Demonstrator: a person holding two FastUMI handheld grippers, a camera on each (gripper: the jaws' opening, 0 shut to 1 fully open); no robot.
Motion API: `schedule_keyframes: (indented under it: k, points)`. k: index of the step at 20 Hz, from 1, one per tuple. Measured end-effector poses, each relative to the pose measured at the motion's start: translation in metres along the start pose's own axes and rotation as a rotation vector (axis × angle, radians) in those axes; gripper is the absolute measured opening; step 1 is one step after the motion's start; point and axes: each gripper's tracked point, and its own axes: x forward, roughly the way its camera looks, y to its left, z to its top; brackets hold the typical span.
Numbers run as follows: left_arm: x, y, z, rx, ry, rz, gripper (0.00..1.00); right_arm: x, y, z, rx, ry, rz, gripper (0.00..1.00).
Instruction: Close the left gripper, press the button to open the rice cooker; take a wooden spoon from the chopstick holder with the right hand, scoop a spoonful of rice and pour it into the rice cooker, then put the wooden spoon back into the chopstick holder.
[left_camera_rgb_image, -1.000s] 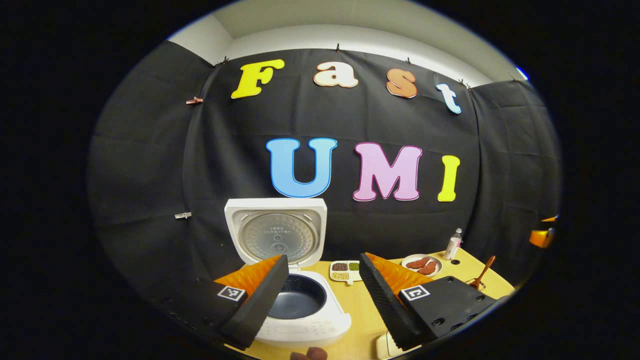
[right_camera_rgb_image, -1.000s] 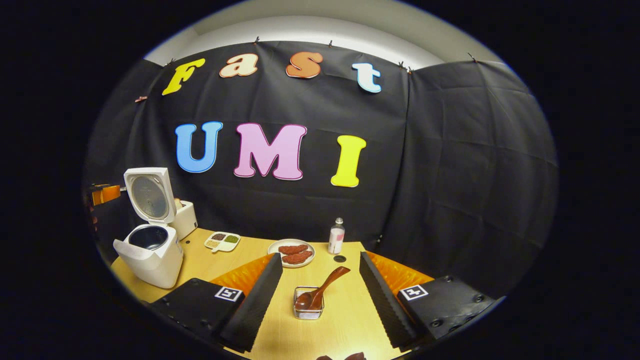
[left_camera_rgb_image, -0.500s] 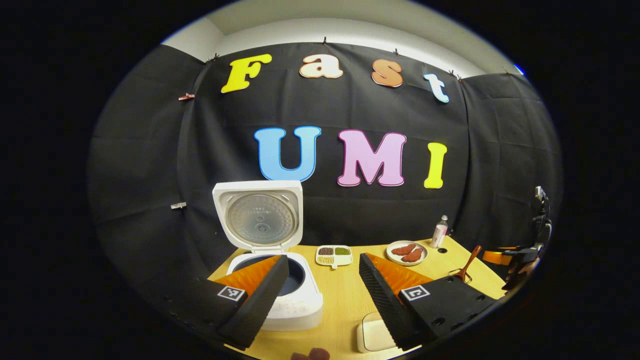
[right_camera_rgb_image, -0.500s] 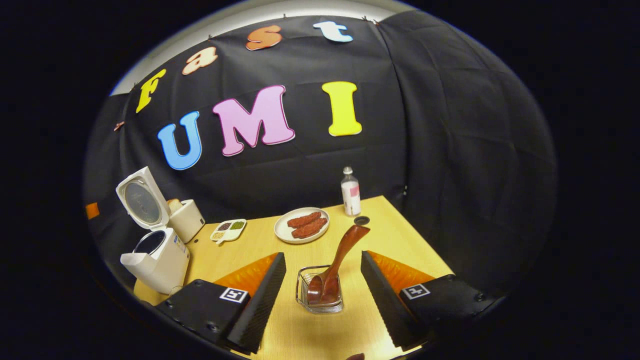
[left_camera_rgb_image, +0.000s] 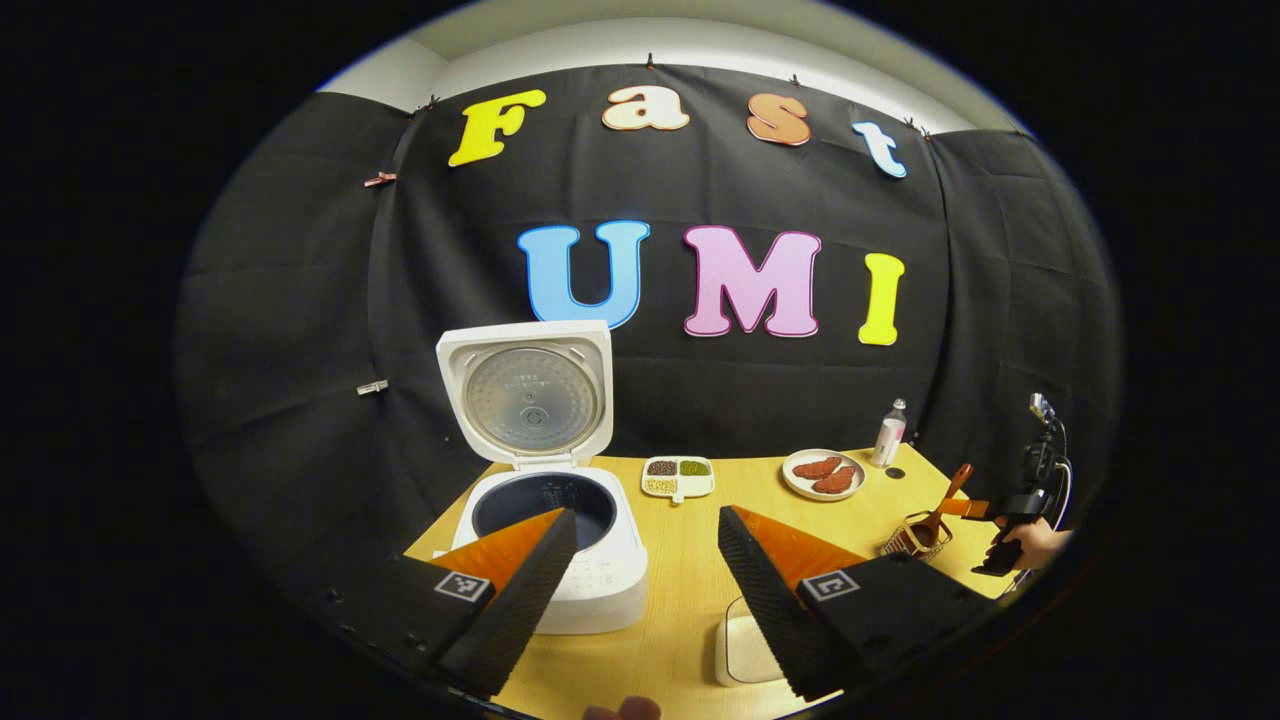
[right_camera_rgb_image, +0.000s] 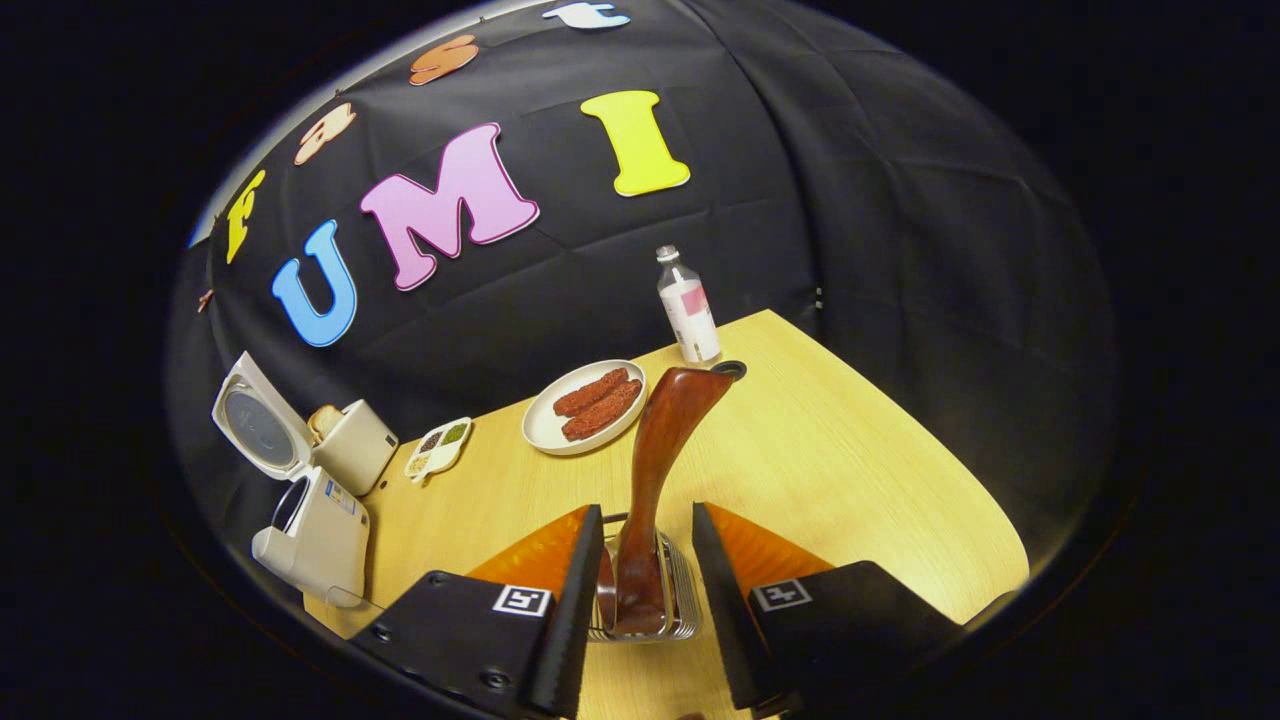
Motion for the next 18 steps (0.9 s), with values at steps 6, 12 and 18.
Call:
schedule_keyframes:
  k: [6, 12, 18]
  points:
    - [-0.001, 0.000, -0.015, 0.020, 0.044, 0.021, 0.97, 0.020, 0.006, -0.013, 0.024, 0.043, 0.062, 0.29]
    - [-0.001, 0.003, -0.023, 0.014, 0.070, 0.024, 0.97, 0.015, -0.007, -0.003, -0.015, -0.010, -0.007, 0.29]
    - [0.000, 0.009, -0.030, 0.013, 0.084, 0.025, 0.97, 0.002, -0.013, 0.010, 0.005, -0.089, -0.072, 0.25]
